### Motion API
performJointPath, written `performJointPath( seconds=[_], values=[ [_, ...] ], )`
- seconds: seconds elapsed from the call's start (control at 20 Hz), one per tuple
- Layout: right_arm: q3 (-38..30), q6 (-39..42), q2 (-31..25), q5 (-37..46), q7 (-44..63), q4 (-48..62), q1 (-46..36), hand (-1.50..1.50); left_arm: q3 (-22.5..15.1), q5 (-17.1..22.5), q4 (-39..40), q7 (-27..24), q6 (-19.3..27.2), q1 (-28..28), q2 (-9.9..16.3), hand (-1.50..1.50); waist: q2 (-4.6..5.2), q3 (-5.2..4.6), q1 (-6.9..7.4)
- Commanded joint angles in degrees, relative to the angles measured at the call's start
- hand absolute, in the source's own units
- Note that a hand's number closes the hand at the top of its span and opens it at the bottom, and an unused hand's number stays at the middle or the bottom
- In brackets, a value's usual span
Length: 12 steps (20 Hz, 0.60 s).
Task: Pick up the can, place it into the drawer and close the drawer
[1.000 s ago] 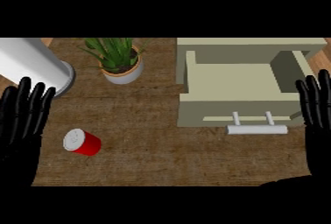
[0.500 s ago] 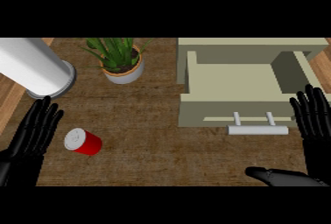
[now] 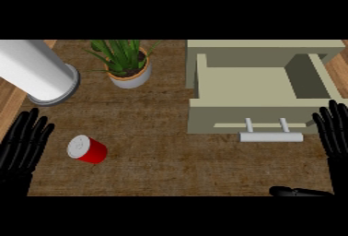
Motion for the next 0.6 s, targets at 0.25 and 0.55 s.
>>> performJointPath(
  seconds=[0.25, 0.55],
  values=[
    [-2.27, 3.41, 0.05, -2.48, -1.22, -1.30, 4.55, -1.50, 4.02, 0.67, 5.35, -2.56, -1.32, -0.70, -0.87, -1.50, 0.00, -0.02, -0.12],
    [-3.50, 4.87, 1.15, -2.35, -4.96, -0.79, 5.97, -1.50, 4.16, -0.05, 9.69, -2.15, -0.31, -4.81, -2.14, -1.50, 0.02, -0.01, -0.21]
  ],
)
